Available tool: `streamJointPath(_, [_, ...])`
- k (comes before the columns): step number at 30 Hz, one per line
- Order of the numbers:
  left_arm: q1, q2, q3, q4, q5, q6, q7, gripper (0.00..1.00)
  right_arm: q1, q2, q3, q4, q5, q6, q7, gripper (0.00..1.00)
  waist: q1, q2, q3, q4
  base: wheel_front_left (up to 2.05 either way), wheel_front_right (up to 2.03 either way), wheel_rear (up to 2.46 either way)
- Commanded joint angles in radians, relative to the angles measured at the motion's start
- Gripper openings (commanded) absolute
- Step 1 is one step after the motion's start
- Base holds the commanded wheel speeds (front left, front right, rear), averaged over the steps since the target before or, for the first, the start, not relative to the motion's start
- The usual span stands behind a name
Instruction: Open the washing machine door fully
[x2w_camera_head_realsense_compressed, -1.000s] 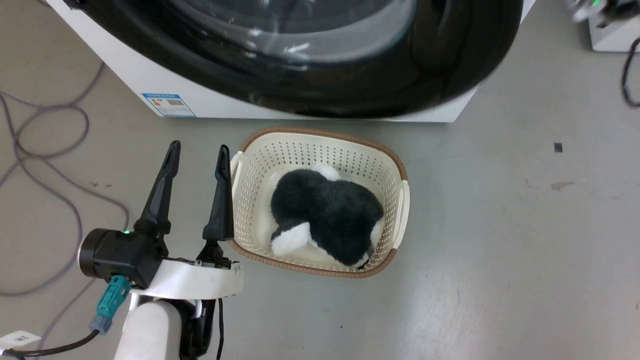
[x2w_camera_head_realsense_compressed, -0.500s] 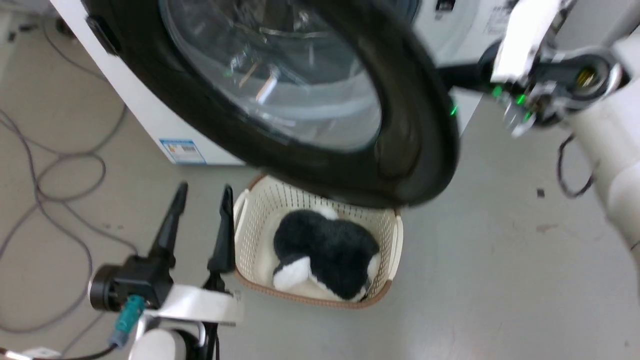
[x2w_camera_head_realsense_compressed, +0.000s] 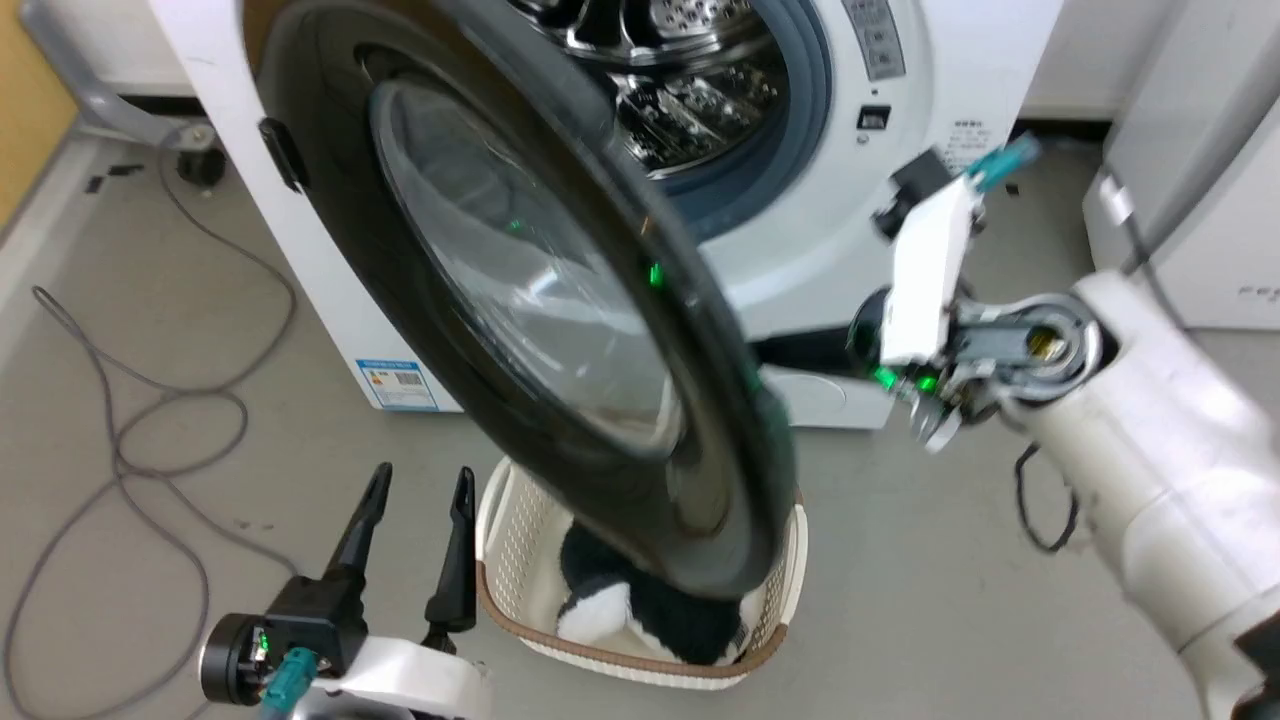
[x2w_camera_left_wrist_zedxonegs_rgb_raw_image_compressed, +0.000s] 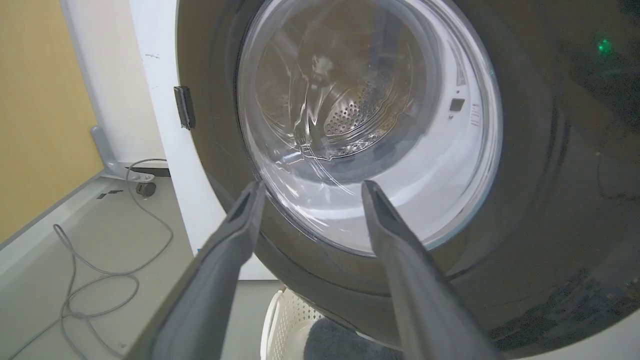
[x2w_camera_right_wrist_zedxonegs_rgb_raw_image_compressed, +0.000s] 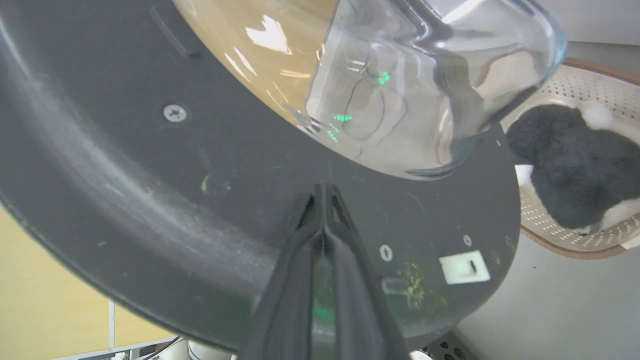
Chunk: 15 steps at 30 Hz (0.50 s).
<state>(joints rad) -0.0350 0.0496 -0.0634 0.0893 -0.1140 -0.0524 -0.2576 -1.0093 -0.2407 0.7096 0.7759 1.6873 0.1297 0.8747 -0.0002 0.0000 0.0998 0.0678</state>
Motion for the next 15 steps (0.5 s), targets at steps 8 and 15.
streamJointPath(8, [0.038,0.009,-0.015,0.027,0.019,0.008,-0.004,1.00,0.104,0.029,0.035,-0.094,0.024,0.001,-0.014,0.00,0.0002,0.0000,-0.042,0.015,0.00,0.00,0.00])
streamJointPath(15, [0.055,0.013,-0.025,0.049,0.019,0.007,-0.004,1.00,0.198,0.023,0.039,-0.173,0.060,0.001,-0.063,0.00,0.0002,0.0000,-0.064,0.015,0.00,0.00,0.00])
